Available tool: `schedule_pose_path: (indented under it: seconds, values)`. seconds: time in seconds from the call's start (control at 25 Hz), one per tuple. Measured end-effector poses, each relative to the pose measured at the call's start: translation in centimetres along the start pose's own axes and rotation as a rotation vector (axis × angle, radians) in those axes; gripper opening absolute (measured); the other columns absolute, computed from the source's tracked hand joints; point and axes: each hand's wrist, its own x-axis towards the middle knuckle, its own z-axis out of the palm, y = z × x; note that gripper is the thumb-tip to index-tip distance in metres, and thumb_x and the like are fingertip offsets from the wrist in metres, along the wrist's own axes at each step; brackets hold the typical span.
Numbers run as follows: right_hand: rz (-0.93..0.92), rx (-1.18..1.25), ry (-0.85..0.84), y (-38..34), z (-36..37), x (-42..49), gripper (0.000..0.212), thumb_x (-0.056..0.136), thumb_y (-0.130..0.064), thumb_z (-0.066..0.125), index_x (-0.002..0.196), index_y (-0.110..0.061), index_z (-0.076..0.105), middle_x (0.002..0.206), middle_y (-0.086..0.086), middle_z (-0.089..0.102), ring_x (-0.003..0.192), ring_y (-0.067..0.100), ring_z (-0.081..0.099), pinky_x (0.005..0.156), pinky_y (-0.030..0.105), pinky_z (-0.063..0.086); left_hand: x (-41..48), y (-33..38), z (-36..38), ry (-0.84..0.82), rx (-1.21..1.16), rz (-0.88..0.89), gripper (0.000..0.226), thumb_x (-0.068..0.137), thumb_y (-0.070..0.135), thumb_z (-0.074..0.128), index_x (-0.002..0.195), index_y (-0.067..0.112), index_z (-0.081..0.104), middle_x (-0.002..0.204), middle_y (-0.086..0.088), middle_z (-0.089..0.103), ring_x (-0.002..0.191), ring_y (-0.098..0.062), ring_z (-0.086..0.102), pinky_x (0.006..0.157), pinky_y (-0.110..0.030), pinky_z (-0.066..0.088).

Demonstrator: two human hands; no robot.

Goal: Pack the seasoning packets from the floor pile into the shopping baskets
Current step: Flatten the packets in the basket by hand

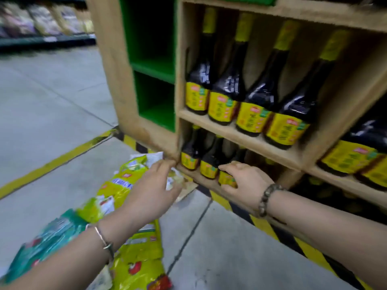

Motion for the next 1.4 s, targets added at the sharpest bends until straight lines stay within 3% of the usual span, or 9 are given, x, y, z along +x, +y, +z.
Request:
schedule_pose_path:
  seconds: [0.44, 0.6, 0.68, 0.8, 1.0, 1.12, 1.24, 1.32, 1.4]
  values:
    - [-0.264, -0.106, -0.183, -6.8, 10.9, 10.7, 0.043, 0.084, -0.040, 0.048, 0.124, -0.024, 0.047, 0.130, 0.004, 0.047, 0.112, 0.027, 0.052, 0.084, 0.036, 0.042, -3.8, -11.8, 0.7, -0.061, 0.076, -0.468, 0.059, 0.089, 0.028, 0.060, 0.143, 0.022, 0.035, 0.147, -0.001, 0.037, 0.132, -0.020, 0.040, 0.102, -0.034, 0.037]
    - [0.030, 0.044, -0.300, -7.1, 17.6, 14.2, 0.063, 0.079, -0.042, 0.054, 0.136, -0.028, 0.032, 0.134, 0.007, 0.043, 0.117, 0.030, 0.047, 0.085, 0.035, 0.040, -2.4, -12.8, 1.3, -0.078, 0.139, -0.441, 0.056, 0.091, 0.031, 0.055, 0.143, 0.027, 0.033, 0.146, 0.003, 0.037, 0.124, -0.019, 0.046, 0.096, -0.031, 0.040]
    - [0.262, 0.211, -0.367, -7.6, 20.9, 15.8, 0.085, 0.076, -0.044, 0.062, 0.144, -0.033, 0.013, 0.145, 0.011, 0.028, 0.131, 0.033, 0.032, 0.099, 0.044, 0.036, -1.7, -13.4, 1.5, -0.099, 0.164, -0.431, 0.056, 0.091, 0.031, 0.053, 0.143, 0.028, 0.033, 0.144, 0.004, 0.038, 0.119, -0.019, 0.049, 0.092, -0.030, 0.041]
    - [0.361, 0.226, -0.417, -8.2, 24.9, 16.9, 0.095, 0.080, -0.041, 0.063, 0.147, -0.032, -0.004, 0.156, 0.010, -0.003, 0.143, 0.032, 0.000, 0.108, 0.056, 0.021, -2.0, -14.7, 1.9, -0.111, 0.117, -0.512, 0.054, 0.091, 0.028, 0.053, 0.141, 0.027, 0.034, 0.144, 0.002, 0.039, 0.124, -0.019, 0.045, 0.095, -0.031, 0.041]
    - [0.371, 0.136, -0.301, -8.1, 28.6, 17.7, 0.072, 0.096, -0.037, 0.042, 0.148, -0.024, -0.005, 0.156, 0.015, -0.003, 0.142, 0.037, -0.003, 0.112, 0.057, 0.013, -4.6, -16.3, 3.4, -0.059, -0.164, -0.694, 0.050, 0.091, 0.022, 0.056, 0.137, 0.026, 0.041, 0.140, 0.003, 0.044, 0.121, -0.014, 0.049, 0.092, -0.023, 0.038]
    - [0.277, 0.101, -0.157, -7.4, 28.5, 17.5, 0.063, 0.096, -0.015, 0.039, 0.149, -0.024, 0.007, 0.155, 0.011, 0.015, 0.139, 0.035, 0.018, 0.106, 0.049, 0.029, -4.9, -16.4, 4.5, 0.030, -0.419, -0.802, 0.042, 0.091, 0.014, 0.056, 0.131, 0.024, 0.047, 0.126, 0.003, 0.051, 0.111, -0.013, 0.053, 0.087, -0.027, 0.044]
    - [0.264, 0.193, 0.130, -6.5, 26.2, 16.8, 0.057, 0.089, -0.002, 0.042, 0.141, -0.025, 0.038, 0.112, 0.024, 0.058, 0.099, 0.039, 0.056, 0.069, 0.037, 0.041, -5.0, -15.5, 5.2, 0.097, -0.677, -0.891, 0.033, 0.091, 0.012, 0.057, 0.120, 0.028, 0.051, 0.120, 0.004, 0.054, 0.100, -0.009, 0.055, 0.075, -0.023, 0.047]
    - [0.329, 0.350, 0.307, -5.5, 24.4, 16.3, 0.048, 0.087, -0.002, 0.043, 0.130, -0.019, 0.054, 0.074, 0.026, 0.055, 0.077, 0.043, 0.058, 0.060, 0.035, 0.036, -5.1, -15.0, 5.3, 0.130, -0.911, -0.955, 0.031, 0.090, 0.015, 0.060, 0.117, 0.029, 0.052, 0.118, 0.004, 0.059, 0.101, -0.010, 0.058, 0.076, -0.024, 0.045]
    - [0.296, 0.591, 0.385, -5.5, 22.2, 15.5, 0.035, 0.089, -0.007, 0.042, 0.118, -0.009, 0.062, 0.076, 0.023, 0.060, 0.076, 0.034, 0.057, 0.062, 0.034, 0.039, -5.6, -14.9, 5.7, 0.140, -1.073, -0.982, 0.035, 0.088, 0.020, 0.063, 0.120, 0.030, 0.052, 0.116, 0.006, 0.060, 0.105, -0.012, 0.060, 0.078, -0.026, 0.045]
